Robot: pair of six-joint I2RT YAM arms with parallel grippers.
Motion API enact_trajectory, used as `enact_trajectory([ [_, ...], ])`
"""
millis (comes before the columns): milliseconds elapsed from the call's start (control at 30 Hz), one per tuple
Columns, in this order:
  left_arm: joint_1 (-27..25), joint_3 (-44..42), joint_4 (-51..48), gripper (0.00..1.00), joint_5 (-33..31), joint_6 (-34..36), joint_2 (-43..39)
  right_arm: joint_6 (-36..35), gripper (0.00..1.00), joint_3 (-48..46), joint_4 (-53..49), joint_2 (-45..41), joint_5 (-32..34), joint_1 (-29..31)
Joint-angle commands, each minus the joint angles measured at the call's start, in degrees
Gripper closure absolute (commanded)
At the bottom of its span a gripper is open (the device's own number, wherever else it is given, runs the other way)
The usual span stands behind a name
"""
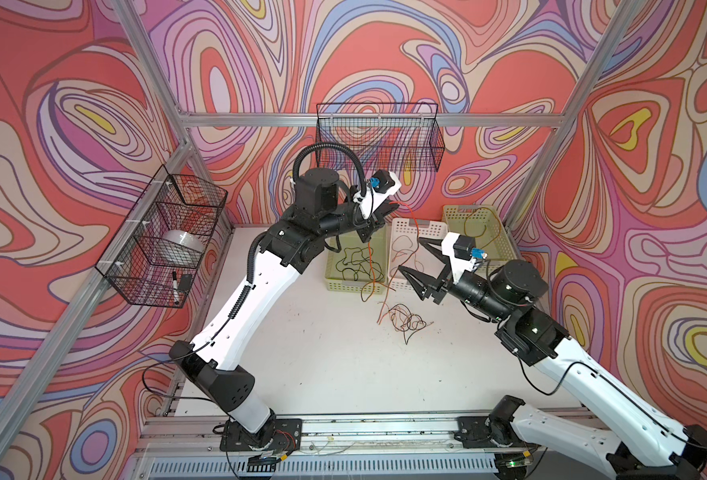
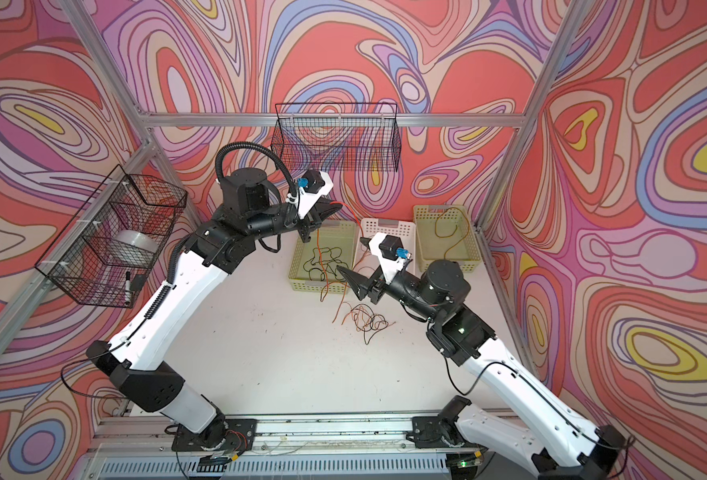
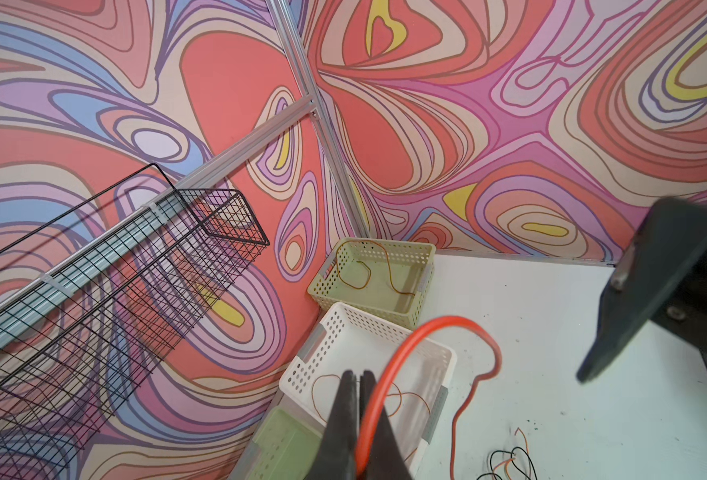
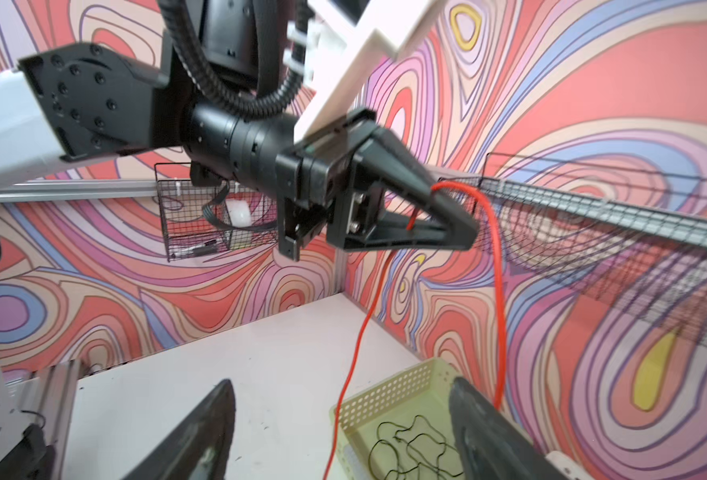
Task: Untangle the cables
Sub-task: 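Grasp the hanging red wire with the right gripper below the left gripper, then carry the red wire to the far light-green basket while the left releases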
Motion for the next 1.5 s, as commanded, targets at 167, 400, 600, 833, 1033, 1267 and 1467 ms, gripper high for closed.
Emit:
enact_trajectory([
  [167, -0.1, -1.7, -0.7, 1.00, 6.5, 2.8, -1.2, -6.6, 0.07, -2.4, -2.6, -1.1, 14.2, -0.1],
  [400, -0.7, -5.5, 4.5, 1.00, 15.6, 3.2, -2.5, -2.4, 0.02, -0.5, -1.6, 5.3, 5.7, -0.8],
  [600, -1.4, -8.1, 9.0, 1.00, 19.9, 1.8, -2.9, 2.6, 0.02, -0.7, 2.9, 9.7, 0.4, -0.9],
  [833, -2.1, -11.7, 17.9, 1.00, 21.5, -2.8, -3.5, 9.6, 0.06, -5.7, 13.5, 12.8, -0.8, -1.7],
  [1033, -2.2, -12.9, 23.5, 1.00, 21.2, -6.9, -3.6, 12.8, 0.27, -7.6, 17.6, 15.9, -3.1, -1.9],
  [1267, -2.3, -12.2, 24.4, 1.00, 18.8, -6.9, -3.3, 16.2, 0.71, -11.4, 23.8, 17.6, -2.8, -1.9],
  [1467, -2.0, -11.8, 22.9, 1.00, 16.4, -6.1, -3.1, 15.3, 1.00, -11.1, 22.6, 17.3, -2.4, -2.3],
])
